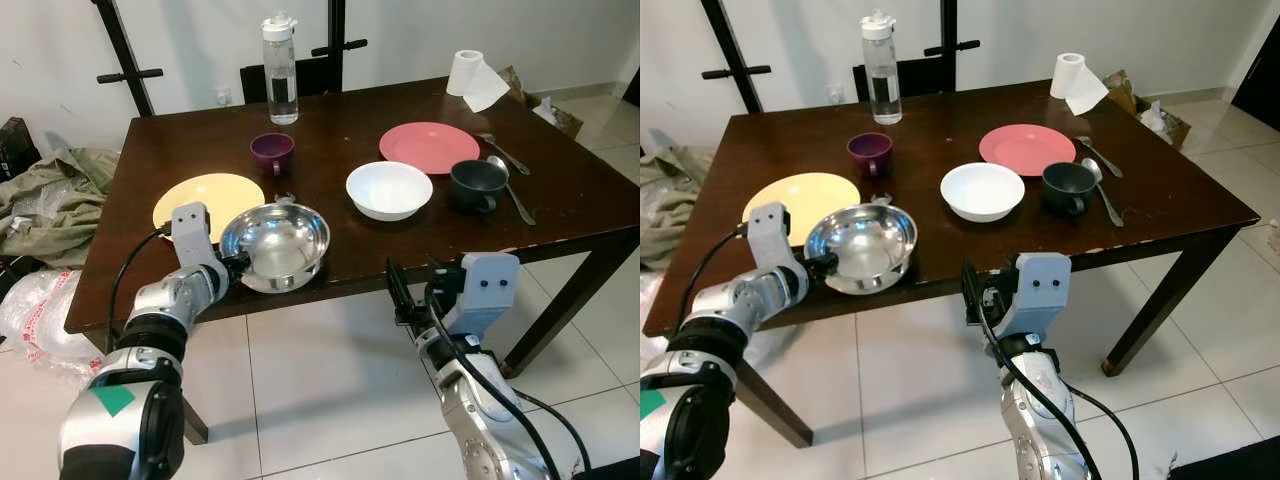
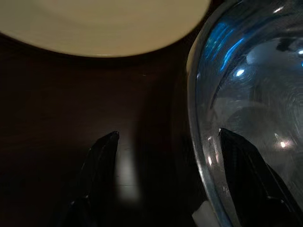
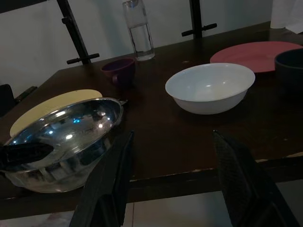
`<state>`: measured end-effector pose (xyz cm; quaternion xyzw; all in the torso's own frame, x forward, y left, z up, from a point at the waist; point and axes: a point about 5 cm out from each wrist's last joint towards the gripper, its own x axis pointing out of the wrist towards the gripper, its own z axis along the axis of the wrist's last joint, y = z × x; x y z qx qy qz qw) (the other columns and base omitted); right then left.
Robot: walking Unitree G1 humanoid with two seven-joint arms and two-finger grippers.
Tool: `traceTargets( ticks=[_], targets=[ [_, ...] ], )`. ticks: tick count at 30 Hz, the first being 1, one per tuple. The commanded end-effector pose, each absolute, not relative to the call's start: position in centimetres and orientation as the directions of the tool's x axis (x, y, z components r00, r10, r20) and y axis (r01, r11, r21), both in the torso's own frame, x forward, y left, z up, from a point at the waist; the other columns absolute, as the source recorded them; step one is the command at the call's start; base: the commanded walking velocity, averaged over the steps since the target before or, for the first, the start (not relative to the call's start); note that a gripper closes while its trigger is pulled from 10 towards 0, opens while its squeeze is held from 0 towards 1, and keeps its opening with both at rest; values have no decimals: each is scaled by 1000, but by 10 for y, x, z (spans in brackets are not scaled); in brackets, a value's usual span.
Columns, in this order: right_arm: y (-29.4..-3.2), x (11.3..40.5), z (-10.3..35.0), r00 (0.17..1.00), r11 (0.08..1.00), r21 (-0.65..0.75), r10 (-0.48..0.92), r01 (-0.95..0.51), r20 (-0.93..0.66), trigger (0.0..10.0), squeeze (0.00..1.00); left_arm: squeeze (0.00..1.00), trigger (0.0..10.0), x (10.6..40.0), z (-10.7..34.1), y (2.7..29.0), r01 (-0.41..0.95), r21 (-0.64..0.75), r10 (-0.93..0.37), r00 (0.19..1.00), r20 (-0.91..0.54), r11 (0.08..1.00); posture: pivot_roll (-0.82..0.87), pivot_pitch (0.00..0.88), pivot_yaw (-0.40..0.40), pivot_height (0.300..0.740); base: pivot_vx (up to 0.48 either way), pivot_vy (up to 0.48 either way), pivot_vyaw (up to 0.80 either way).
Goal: Setting the table
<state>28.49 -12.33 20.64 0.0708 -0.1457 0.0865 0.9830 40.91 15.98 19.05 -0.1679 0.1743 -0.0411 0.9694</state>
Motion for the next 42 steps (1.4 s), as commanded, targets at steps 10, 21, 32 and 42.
traceTargets(
  ticks=[10, 21, 32, 42],
  targets=[
    [-125, 284, 205, 947, 977, 107, 146, -183, 287, 10000, 0, 1000, 10000, 410, 203, 152, 108, -224, -153, 969, -196, 969, -9, 172, 142, 740, 0, 0, 0],
    [-125, 285, 205, 946, 976, 108, 151, -189, 288, 10000, 0, 839, 10000, 409, 202, 160, 40, -120, -67, 972, -223, 992, -9, 164, 135, 740, 0, 0, 0],
    [-124, 285, 204, 946, 976, 107, 154, -191, 285, 10000, 0, 0, 10000, 402, 203, 128, 268, -252, -335, 901, -276, 930, -7, 157, 139, 740, 0, 0, 0],
    [-124, 285, 204, 946, 976, 107, 152, -189, 286, 10000, 0, 0, 0, 397, 172, 140, 147, -270, -254, 871, -421, 952, -12, 157, 141, 740, 0, 0, 0]
  ],
)
